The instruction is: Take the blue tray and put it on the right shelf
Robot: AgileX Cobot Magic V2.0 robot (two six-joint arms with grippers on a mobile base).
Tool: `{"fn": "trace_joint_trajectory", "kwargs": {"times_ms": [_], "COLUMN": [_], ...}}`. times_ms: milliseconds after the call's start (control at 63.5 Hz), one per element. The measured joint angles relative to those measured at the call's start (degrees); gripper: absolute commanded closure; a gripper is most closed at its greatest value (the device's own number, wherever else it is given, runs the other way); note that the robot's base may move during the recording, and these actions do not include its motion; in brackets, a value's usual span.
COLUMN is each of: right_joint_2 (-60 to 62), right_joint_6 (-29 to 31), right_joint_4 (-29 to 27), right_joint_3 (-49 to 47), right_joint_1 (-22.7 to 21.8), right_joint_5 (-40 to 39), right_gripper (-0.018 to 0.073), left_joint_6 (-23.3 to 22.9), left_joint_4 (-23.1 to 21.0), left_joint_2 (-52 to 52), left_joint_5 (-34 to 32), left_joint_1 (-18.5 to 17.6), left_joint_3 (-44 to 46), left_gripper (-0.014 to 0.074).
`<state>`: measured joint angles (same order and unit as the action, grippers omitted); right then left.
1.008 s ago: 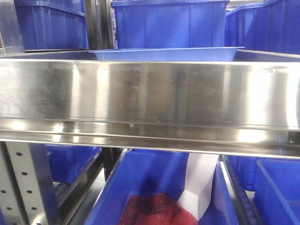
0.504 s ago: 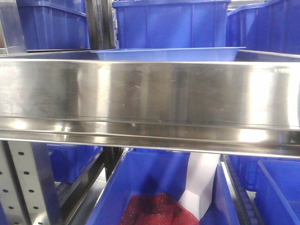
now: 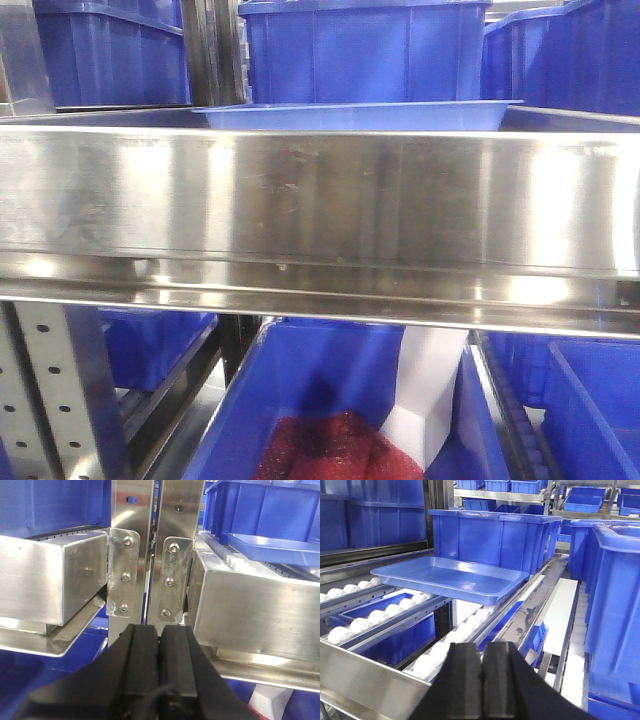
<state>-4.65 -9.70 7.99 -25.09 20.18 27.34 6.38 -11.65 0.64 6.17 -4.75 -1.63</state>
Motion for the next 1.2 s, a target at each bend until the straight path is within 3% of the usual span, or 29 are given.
{"fn": "trace_joint_trajectory", "kwargs": {"times_ms": [724,850,1039,1196], "right_joint_2": [0.0,0.0,1.1,4.6], "right_joint_6": [0.0,0.0,0.0,0.0], "right_joint_4": [1.9,2.0,-3.7,-4.8], "right_joint_3": [0.0,2.1,10.0,16.7], "right_joint_1": [-0.5,-4.6,-15.8,-19.8], "right_joint_5": [0.0,-0.5,-7.2,-13.1], "right_gripper": [0.05,0.05,0.05,0.05], "left_joint_6": [0.1,0.2,0.2,0.2], "left_joint_4": [0.0,0.0,0.0,0.0], "left_joint_2": [0.0,0.0,0.0,0.0], "left_joint_5": [0.4,0.4,0.5,0.5], "left_joint_1": [0.0,0.0,0.0,0.0], "left_joint_3": [0.0,0.0,0.0,0.0], "left_gripper": [0.0645,0.0645,0.0645,0.0645]}}
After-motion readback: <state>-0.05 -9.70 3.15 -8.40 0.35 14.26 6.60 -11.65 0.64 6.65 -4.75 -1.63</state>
